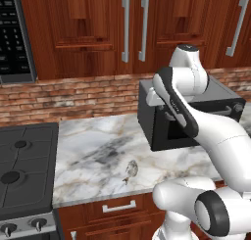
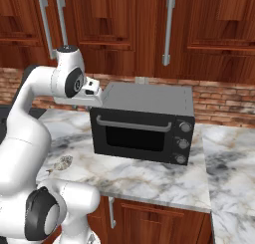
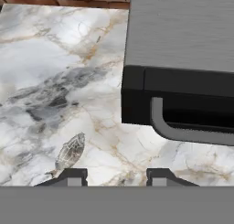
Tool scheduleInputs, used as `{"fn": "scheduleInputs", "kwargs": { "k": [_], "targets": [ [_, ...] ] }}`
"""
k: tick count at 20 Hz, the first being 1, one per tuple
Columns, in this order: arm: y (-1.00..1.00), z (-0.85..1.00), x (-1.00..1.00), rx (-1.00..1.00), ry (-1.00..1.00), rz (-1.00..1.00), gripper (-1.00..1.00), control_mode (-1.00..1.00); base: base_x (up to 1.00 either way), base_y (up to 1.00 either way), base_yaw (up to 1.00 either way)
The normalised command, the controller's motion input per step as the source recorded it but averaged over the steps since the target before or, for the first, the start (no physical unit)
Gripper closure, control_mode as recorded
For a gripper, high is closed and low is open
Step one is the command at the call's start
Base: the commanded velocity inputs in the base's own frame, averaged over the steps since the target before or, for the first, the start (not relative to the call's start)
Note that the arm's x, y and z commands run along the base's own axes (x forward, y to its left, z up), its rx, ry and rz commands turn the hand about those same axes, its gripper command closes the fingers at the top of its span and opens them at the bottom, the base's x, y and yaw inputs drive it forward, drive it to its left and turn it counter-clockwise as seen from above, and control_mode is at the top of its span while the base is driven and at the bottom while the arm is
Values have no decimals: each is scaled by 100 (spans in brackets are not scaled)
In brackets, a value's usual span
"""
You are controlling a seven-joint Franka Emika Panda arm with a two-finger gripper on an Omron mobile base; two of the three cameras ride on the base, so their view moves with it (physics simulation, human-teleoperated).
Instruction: Retrieve the tupperware from the cabinet, then place the raw meat into the tupperware to avoid contamination.
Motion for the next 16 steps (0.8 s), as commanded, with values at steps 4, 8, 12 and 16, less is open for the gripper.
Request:
{"fn": "scheduleInputs", "kwargs": {
  "k": [4,8,12,16],
  "targets": [
    [4,5,-17,-3,-13,0,-100,-100,0,0,0],
    [15,18,-26,-13,-34,-1,-100,-100,0,0,0],
    [12,34,-8,-16,-33,-7,-100,-100,0,0,0],
    [25,67,1,-6,-21,-9,-100,-100,0,0,0]
  ]
}}
